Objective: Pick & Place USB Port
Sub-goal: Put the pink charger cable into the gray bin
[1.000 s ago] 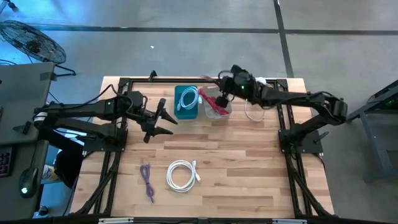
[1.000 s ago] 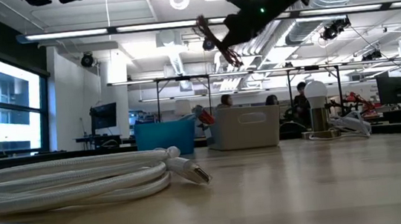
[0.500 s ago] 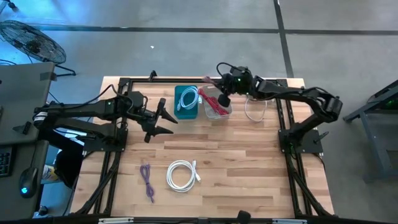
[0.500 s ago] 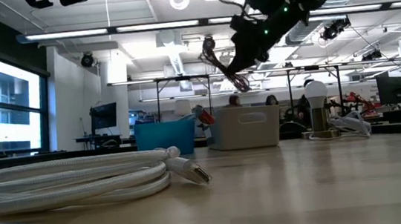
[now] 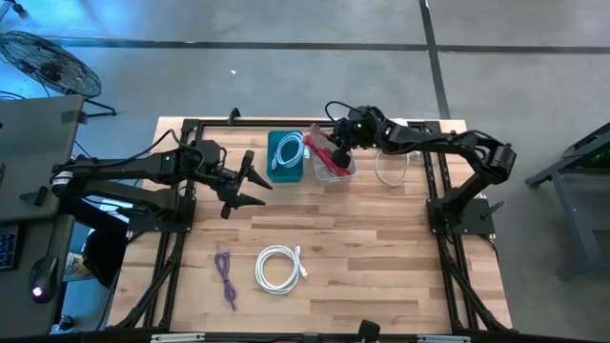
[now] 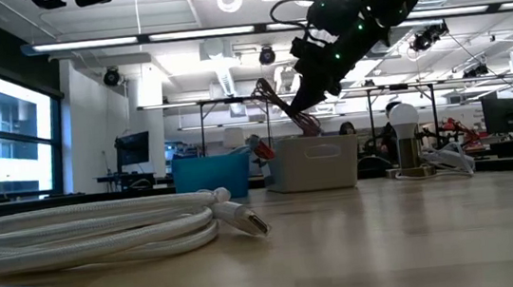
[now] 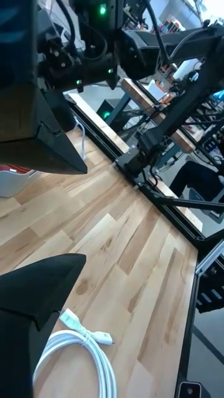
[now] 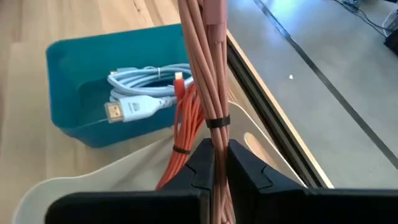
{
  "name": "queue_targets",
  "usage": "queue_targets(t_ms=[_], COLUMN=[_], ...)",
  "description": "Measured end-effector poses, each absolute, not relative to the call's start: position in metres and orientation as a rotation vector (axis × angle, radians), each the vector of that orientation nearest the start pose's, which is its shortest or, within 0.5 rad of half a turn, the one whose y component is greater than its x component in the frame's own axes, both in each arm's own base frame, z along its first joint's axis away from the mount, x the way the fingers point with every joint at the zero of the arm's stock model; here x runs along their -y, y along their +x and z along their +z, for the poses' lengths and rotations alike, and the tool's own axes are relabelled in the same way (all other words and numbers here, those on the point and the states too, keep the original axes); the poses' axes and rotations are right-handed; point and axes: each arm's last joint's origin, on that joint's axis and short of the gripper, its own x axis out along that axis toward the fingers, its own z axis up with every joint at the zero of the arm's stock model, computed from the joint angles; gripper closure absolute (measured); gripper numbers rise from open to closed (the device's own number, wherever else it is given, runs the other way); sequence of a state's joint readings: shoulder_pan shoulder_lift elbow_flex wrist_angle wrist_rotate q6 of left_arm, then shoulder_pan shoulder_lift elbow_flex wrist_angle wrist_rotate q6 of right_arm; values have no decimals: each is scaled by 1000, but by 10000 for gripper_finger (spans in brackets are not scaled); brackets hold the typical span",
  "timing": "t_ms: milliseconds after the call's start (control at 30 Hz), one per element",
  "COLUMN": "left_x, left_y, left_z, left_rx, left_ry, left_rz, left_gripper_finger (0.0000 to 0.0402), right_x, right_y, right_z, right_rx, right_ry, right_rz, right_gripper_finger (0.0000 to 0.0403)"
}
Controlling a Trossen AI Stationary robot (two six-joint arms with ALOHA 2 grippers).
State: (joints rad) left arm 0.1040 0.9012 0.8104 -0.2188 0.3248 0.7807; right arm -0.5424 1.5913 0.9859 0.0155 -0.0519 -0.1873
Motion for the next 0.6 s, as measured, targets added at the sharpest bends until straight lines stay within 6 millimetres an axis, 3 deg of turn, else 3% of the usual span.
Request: queue_targets(t_ms=[500, 600], left_x=[-11, -12], left_y=[196, 196], left_z=[317, 317], left_rx=[-223, -227], left_ry=[699, 702], left_rz=[-326, -316], left_gripper_finger=[186, 186], right_x=[179, 178], right_y=[288, 288], right_z=[220, 220], right_rx=[-627, -621], right_ry=[59, 87], right_rz=[-333, -325], right_gripper_finger=[387, 368])
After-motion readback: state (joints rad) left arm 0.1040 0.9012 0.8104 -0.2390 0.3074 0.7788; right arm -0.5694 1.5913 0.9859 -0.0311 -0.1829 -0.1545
